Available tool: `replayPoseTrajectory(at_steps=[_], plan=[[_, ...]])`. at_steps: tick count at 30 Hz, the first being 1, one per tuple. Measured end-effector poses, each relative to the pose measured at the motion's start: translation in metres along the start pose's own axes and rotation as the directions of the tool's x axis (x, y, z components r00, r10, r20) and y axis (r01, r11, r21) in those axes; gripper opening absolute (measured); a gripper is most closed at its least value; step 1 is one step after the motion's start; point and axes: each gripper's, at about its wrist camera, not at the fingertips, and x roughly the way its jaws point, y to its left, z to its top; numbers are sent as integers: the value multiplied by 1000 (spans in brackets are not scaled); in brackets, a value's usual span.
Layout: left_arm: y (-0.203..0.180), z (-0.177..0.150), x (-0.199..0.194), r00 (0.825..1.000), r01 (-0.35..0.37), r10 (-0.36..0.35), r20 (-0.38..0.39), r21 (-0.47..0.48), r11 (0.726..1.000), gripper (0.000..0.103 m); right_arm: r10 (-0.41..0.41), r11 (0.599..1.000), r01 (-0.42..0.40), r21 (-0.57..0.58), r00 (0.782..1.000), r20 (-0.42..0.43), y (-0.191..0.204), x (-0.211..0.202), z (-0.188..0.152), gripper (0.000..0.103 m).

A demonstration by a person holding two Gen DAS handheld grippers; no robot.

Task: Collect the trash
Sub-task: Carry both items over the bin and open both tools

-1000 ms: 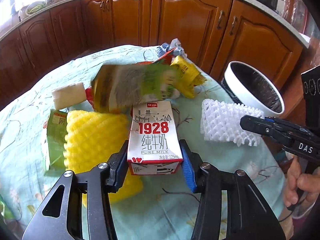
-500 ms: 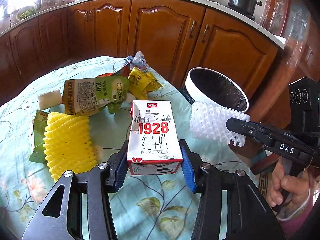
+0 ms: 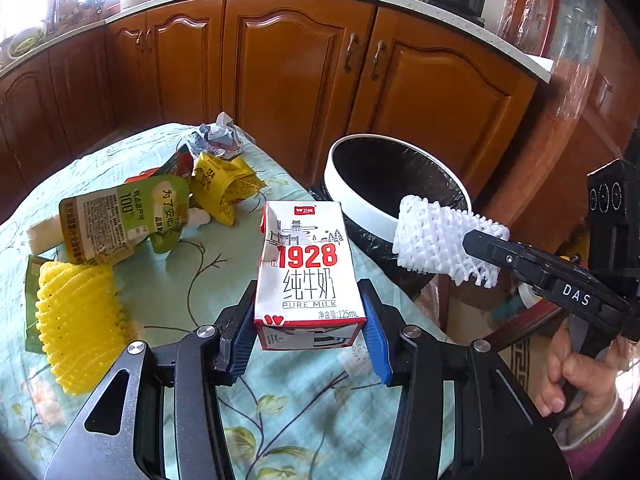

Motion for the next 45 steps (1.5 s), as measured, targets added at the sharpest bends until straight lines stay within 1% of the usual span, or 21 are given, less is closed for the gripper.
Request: replayPoseTrajectory(at_steps=[8, 15, 20, 27, 39, 41, 43, 44, 45], plan=[[-26, 21, 11, 1000, 26, -26, 12, 51, 998, 46, -58, 998, 57, 20, 997, 47, -25, -12, 13, 21], [-48, 40, 28, 999, 48, -49, 18, 78, 996, 46, -104, 994, 102, 38, 992, 72, -40, -13, 22, 21], [-59, 53, 45, 998, 57, -58, 9, 87, 995, 46, -130, 991, 127, 52, 990, 59, -50, -2, 31, 21], [-77, 73, 69, 998, 67, -65, -23, 117, 991, 46, -162, 986, 161, 46, 986, 31, -62, 14, 54, 21], [-79, 92, 109, 996, 58, -51, -69, 105, 993, 46, -202, 978, 204, 37, 979, -30, -79, 39, 65, 21], [-79, 94, 114, 996, 60, -52, -76, 105, 993, 46, -201, 978, 203, 42, 979, -39, -83, 42, 67, 23], [-81, 95, 119, 995, 65, -56, -89, 107, 992, 47, -200, 978, 202, 49, 979, -42, -86, 45, 68, 27], [-81, 95, 121, 994, 65, -55, -96, 106, 992, 47, -196, 979, 198, 57, 980, -44, -88, 45, 69, 30], [-81, 95, 123, 993, 64, -54, -104, 103, 993, 50, -193, 979, 195, 66, 980, -44, -89, 46, 69, 38]])
